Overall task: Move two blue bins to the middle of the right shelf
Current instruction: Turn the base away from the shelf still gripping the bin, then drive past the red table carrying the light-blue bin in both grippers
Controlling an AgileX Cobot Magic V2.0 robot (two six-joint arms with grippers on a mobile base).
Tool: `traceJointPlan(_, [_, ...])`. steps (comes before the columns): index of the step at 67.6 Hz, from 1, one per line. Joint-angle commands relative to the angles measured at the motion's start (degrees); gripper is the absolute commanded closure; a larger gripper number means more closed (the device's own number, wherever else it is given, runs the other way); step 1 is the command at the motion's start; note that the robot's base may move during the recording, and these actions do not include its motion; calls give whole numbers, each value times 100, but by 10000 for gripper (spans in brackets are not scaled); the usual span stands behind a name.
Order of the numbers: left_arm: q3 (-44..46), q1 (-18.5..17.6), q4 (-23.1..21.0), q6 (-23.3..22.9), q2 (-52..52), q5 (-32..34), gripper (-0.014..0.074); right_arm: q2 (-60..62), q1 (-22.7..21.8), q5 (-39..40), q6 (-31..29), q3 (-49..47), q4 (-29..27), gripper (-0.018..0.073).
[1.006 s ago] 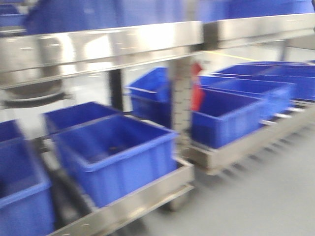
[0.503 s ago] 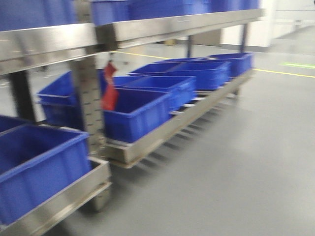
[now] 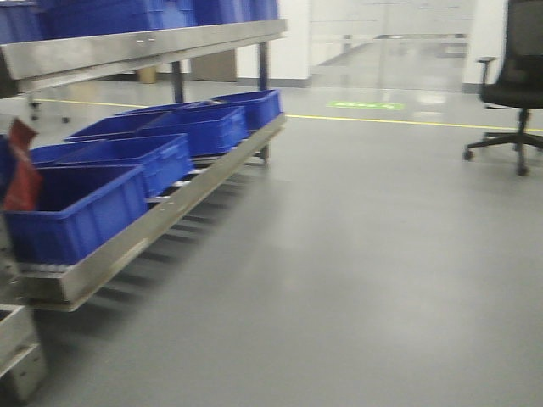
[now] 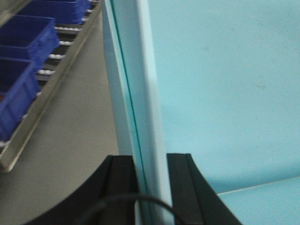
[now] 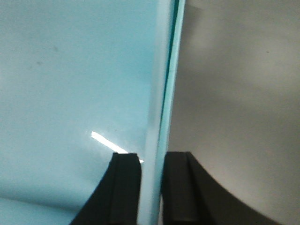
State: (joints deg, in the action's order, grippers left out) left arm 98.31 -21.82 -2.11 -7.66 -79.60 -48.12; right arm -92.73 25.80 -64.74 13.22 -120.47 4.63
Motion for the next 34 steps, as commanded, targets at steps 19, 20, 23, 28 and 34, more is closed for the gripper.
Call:
traceJointPlan(19, [98, -21, -121, 102, 94, 456, 707, 137, -2, 523, -64, -111, 60, 713])
traceJointPlan(20, [98, -21, -121, 102, 94, 456, 707, 137, -2, 523, -64, -111, 60, 713])
traceJointPlan(23, [98, -21, -121, 102, 94, 456, 707, 137, -2, 523, -64, -111, 60, 713])
traceJointPlan(28, [98, -21, -121, 102, 94, 456, 707, 137, -2, 523, -64, -111, 60, 713])
traceJointPlan(34, [98, -21, -121, 102, 94, 456, 707, 137, -2, 523, -64, -111, 60, 713])
